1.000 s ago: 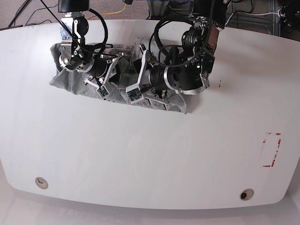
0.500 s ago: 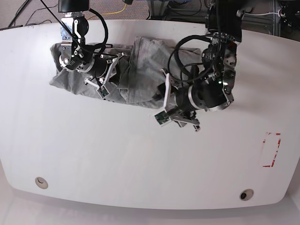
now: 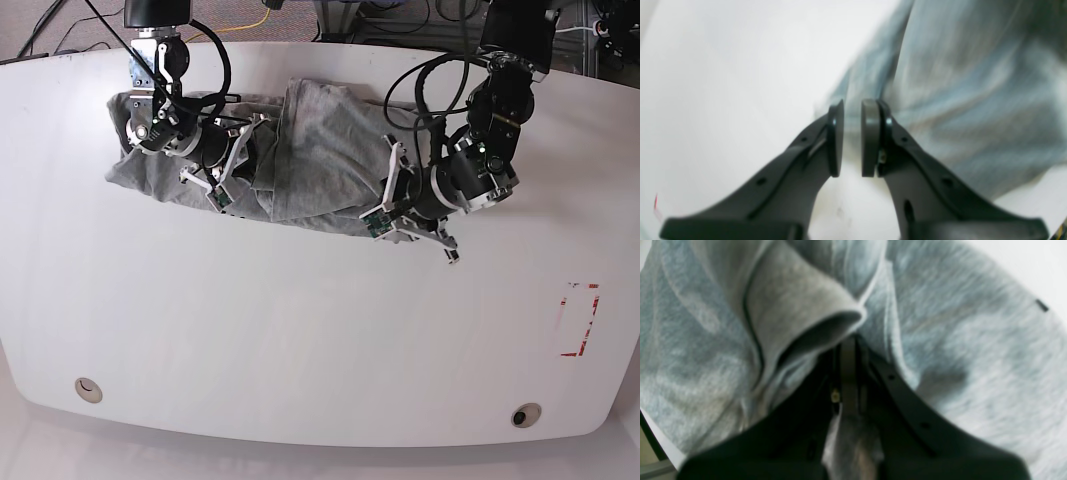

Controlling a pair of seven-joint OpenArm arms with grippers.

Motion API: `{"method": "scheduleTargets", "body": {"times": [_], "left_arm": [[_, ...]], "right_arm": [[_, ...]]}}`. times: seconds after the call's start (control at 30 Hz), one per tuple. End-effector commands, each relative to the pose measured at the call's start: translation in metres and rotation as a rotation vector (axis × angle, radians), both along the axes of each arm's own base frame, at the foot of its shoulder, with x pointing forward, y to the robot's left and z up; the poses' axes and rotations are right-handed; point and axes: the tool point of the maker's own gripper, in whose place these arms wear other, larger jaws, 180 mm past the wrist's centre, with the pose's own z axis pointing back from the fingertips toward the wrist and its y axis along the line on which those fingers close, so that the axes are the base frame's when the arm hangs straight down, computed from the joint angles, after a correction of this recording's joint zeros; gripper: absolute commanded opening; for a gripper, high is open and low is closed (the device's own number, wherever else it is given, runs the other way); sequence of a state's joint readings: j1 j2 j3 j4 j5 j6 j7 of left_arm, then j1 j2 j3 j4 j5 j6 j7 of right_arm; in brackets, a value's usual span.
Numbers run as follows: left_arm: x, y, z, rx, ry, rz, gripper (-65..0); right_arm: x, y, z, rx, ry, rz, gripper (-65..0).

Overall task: Layout the t-shirt on the table in an organized manner, then fold the t-shirt properly
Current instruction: 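Press the folded end down with the left gripper and hold it, then release and move the right gripper to the lettering end of the strip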

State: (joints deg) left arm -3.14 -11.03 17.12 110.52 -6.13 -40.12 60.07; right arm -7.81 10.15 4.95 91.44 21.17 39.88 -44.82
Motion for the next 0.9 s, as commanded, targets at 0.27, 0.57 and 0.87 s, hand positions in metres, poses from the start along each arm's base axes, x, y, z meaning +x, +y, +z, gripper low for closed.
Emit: {"method": "scheduleTargets", "body": {"times": [0.27,0.57,0.87], "left_arm": [[-0.008,0.006,-0.013,0.019,-0.044,0.0,-60.7],[-0.02,0.026,-0.077,0.081,0.143,0.043,-65.0],[-0.027,0.023,-0.103,0.03,0.204,0.043,-65.0]], "right_arm": [[0.013,0.0,0.015,0.016,-0.058,-0.002,-64.5],[0.027,0.001,0.036,0.011,-0.127,0.003,-64.4],[0.047,0.0,0.082,-0.077,-0.238,0.05,-64.4]]}}
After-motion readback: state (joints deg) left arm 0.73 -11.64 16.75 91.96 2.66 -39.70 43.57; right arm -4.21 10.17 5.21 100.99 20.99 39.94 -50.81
